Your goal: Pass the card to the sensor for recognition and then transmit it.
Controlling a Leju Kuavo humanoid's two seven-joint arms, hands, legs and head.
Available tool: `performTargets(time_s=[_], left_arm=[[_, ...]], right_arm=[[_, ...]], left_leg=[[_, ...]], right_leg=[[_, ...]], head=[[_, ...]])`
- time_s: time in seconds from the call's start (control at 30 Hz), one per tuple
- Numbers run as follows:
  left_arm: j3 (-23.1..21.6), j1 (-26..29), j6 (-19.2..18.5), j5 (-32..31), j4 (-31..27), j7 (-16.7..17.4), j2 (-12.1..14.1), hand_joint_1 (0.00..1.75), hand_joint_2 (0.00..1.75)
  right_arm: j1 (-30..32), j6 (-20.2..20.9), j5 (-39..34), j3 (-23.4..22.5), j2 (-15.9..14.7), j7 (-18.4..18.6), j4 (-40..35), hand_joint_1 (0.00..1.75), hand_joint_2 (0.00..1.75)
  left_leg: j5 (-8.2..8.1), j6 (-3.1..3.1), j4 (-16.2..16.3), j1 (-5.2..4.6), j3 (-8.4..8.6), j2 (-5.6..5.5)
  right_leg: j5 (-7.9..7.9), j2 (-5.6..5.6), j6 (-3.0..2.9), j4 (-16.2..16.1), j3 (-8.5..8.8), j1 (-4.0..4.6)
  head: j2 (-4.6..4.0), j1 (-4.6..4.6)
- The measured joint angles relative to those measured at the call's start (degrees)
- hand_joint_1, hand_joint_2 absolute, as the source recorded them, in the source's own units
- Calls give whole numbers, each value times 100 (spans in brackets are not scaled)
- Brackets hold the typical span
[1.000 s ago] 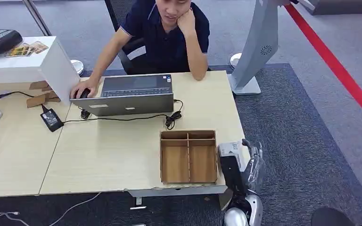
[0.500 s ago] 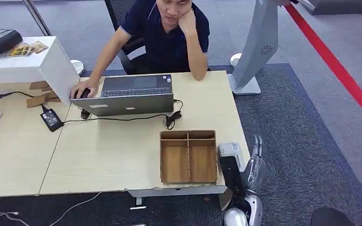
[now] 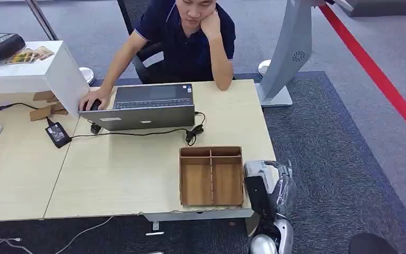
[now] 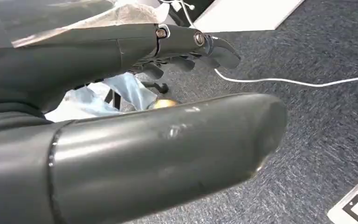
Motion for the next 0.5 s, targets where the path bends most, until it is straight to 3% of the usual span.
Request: performTargets(time_s=[0.5], left_arm=[[24, -2, 0, 0, 0, -22, 0, 0, 0]], right_arm=[[21, 0, -151, 289, -166, 100, 0, 175, 175]], left_leg=[[0, 0, 0, 0, 0, 0]], right_leg=[[0, 0, 0, 0, 0, 0]], head=[[0, 0]])
